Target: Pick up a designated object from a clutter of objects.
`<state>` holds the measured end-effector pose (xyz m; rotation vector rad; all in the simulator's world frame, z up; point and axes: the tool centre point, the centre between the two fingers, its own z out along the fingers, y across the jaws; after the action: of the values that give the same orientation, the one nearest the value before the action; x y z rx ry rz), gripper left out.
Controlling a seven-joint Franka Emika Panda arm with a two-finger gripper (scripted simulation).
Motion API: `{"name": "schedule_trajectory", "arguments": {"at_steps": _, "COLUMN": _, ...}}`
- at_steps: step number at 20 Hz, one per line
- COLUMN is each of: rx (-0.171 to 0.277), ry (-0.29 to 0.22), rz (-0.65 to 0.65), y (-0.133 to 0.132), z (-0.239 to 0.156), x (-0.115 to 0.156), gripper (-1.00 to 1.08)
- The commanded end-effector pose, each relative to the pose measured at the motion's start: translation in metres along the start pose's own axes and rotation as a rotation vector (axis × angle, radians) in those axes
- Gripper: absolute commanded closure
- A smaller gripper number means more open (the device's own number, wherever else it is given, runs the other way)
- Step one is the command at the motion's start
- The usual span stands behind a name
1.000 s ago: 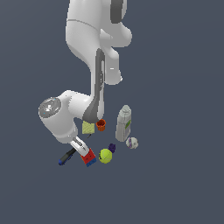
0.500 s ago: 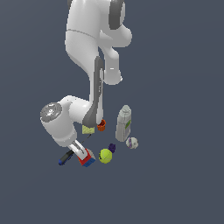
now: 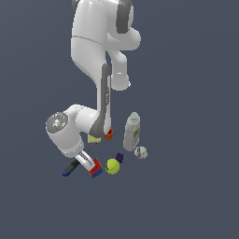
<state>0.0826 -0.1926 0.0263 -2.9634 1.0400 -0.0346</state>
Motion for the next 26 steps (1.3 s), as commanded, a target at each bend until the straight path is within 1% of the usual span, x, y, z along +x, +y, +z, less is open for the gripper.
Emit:
{"name": "schedule_trajectory", "arguments": {"at_steps": 1, "rx": -0.008, "ry": -0.021, "rz": -0.003, "y": 0.001, "z": 0.011, "x": -0.008, "gripper": 1.08}}
{"name": "schedule_trajectory", "arguments": {"at_steps": 3, "rx": -0.008, "ry": -0.021, "rz": -0.003, "y": 0.001, "z": 0.011, "x": -0.008, "gripper": 1.08}}
{"name": "schedule_trajectory", "arguments": {"at_steps": 4, "rx": 0.000, "ry": 0.000, "rz": -0.001, "y": 0.000, "z": 0.000, "x": 0.000, "gripper": 1.08}}
{"name": "schedule_trajectory", "arguments": {"at_steps": 5, "rx": 0.000, "ry": 0.000, "rz": -0.001, "y": 0.000, "z": 0.000, "x": 0.000, "gripper": 1.08}}
{"name": "schedule_trajectory", "arguments": {"at_steps": 11, "rx": 0.000, "ry": -0.001, "rz": -0.001, "y": -0.003, "z": -0.011, "x": -0.005, "gripper": 1.08}}
{"name": "schedule_trajectory", "arguments": {"at_steps": 15, "rx": -0.001, "ry": -0.002, "rz": -0.001, "y": -0.007, "z": -0.028, "x": -0.012, "gripper": 1.08}}
{"name": "schedule_trajectory", "arguments": {"at_steps": 21, "rx": -0.001, "ry": -0.005, "rz": -0.001, "y": -0.017, "z": -0.068, "x": -0.028, "gripper": 1.08}}
{"name": "schedule_trajectory", "arguments": {"at_steps": 26, "rx": -0.002, "ry": -0.007, "rz": -0.001, "y": -0.029, "z": -0.116, "x": -0.047, "gripper": 1.08}}
